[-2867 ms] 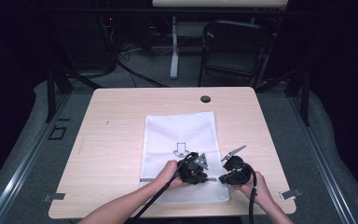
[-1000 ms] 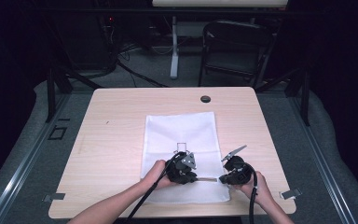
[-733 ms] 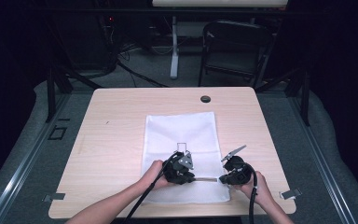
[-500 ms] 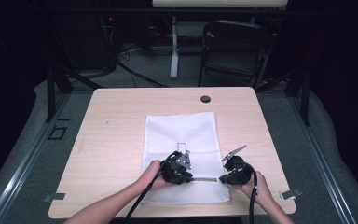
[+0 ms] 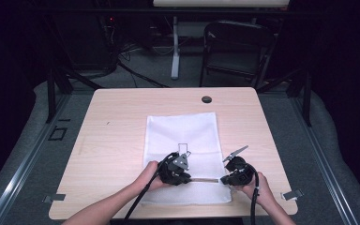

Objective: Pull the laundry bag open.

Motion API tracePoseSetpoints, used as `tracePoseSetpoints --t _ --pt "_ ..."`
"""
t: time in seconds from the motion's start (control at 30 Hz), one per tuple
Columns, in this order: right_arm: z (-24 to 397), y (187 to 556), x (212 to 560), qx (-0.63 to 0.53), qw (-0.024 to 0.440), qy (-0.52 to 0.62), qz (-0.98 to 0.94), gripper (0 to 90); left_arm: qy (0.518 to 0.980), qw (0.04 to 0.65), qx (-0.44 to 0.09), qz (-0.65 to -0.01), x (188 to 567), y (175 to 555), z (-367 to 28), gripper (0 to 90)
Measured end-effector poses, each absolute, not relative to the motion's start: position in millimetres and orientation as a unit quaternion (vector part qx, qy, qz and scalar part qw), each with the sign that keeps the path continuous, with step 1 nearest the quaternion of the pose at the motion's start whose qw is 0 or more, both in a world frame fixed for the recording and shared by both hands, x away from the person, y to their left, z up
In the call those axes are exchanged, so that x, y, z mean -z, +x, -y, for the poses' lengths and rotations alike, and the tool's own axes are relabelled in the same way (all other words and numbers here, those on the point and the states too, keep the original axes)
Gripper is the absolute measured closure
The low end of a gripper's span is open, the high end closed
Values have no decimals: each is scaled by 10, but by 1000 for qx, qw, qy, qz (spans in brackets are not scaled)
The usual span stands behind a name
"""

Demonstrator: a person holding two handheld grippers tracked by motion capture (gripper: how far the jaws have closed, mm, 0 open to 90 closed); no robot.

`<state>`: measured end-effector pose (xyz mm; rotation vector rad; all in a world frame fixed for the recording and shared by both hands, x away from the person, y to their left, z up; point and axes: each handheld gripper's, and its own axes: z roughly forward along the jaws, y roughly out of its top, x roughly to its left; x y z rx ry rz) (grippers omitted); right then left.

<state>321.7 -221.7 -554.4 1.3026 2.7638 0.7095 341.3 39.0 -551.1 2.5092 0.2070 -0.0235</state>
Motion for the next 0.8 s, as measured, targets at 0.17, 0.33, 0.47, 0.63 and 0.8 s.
tracePoseSetpoints --t 0.17,0.33,0.47,0.63,0.8 --pt "2221 3224 5530 -214 6 409 -887 900 949 303 9 -80 5508 3409 -421 816" --pt "2218 3218 5543 -225 2 414 -882 900 949 304 9 -85 5507 3407 -493 816" --pt "2219 3219 5542 -221 6 414 -883 900 950 301 9 -85 5502 3403 -539 816" --pt "2219 3219 5541 -221 5 414 -883 900 949 302 9 -88 5496 3396 -576 815" --pt "2220 3219 5541 -224 1 415 -882 900 949 300 13 -90 5497 3391 -608 816"
